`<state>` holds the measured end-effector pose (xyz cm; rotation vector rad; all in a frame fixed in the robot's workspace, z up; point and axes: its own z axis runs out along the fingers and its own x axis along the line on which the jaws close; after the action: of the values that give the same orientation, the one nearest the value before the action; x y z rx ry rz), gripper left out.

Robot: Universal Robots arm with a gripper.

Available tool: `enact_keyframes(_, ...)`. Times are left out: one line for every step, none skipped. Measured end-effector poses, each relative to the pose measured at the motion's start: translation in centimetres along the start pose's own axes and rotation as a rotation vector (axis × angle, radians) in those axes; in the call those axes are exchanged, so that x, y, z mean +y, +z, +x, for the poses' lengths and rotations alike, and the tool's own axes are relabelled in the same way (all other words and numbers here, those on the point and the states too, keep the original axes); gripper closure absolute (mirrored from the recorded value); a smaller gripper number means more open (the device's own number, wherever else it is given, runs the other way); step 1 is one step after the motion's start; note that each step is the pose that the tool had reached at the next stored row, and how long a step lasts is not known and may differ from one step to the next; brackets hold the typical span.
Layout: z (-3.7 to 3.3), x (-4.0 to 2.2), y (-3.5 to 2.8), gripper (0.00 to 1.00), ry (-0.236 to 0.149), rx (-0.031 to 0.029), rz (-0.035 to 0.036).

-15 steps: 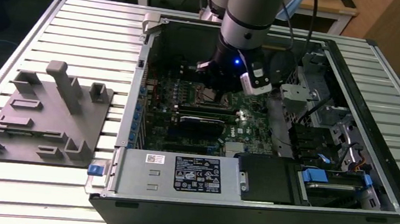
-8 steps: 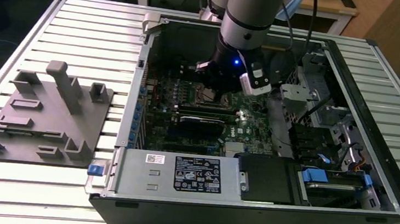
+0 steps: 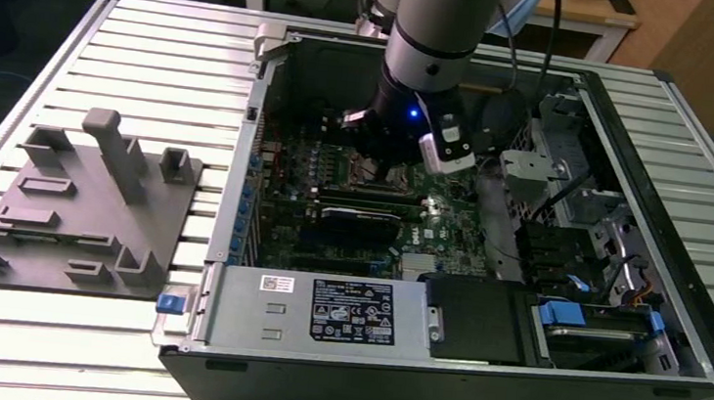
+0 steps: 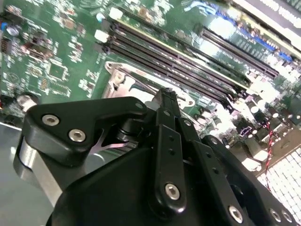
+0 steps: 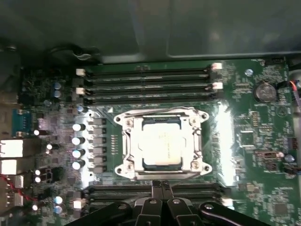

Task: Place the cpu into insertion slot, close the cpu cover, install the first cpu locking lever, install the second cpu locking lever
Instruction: 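Install the second cpu locking lever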

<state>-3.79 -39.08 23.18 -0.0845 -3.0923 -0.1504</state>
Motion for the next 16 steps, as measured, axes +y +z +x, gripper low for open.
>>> enact_keyframes(0.32,-0.04,0.05,0.9,0.0,0.0004,-0.0052)
enact_keyframes(0.65,-0.12,0.1,0.9,0.0,0.0007,-0.0098)
enact_keyframes(0.86,-0.21,0.15,0.9,-0.001,0.0008,-0.013)
enact_keyframes(0.94,-0.32,0.19,0.9,-0.001,0.001,-0.0151)
enact_keyframes(0.94,-0.46,0.23,0.9,-0.001,0.0012,-0.017)
enact_keyframes(0.94,-0.61,0.25,0.9,-0.001,0.0015,-0.019)
enact_keyframes(0.93,-0.79,0.27,0.9,-0.001,0.0018,-0.021)
enact_keyframes(0.92,-0.94,0.27,0.9,-0.001,0.0022,-0.0229)
enact_keyframes(0.91,-1.03,0.29,0.9,-0.001,0.0027,-0.0242)
enact_keyframes(0.91,-1.07,0.32,0.9,-0.001,0.0037,-0.0253)
enact_keyframes(0.93,-1.11,0.36,0.9,-0.001,0.0047,-0.027)
enact_keyframes(0.95,-1.14,0.42,0.9,-0.001,0.0057,-0.0286)
enact_keyframes(1.0,-1.16,0.48,0.9,-0.001,0.0065,-0.0304)
enact_keyframes(1.07,-1.18,0.53,0.9,-0.001,0.0074,-0.0321)
enact_keyframes(1.16,-1.2,0.57,0.9,-0.001,0.0082,-0.0341)
enact_keyframes(1.25,-1.21,0.63,0.9,-0.001,0.009,-0.0361)
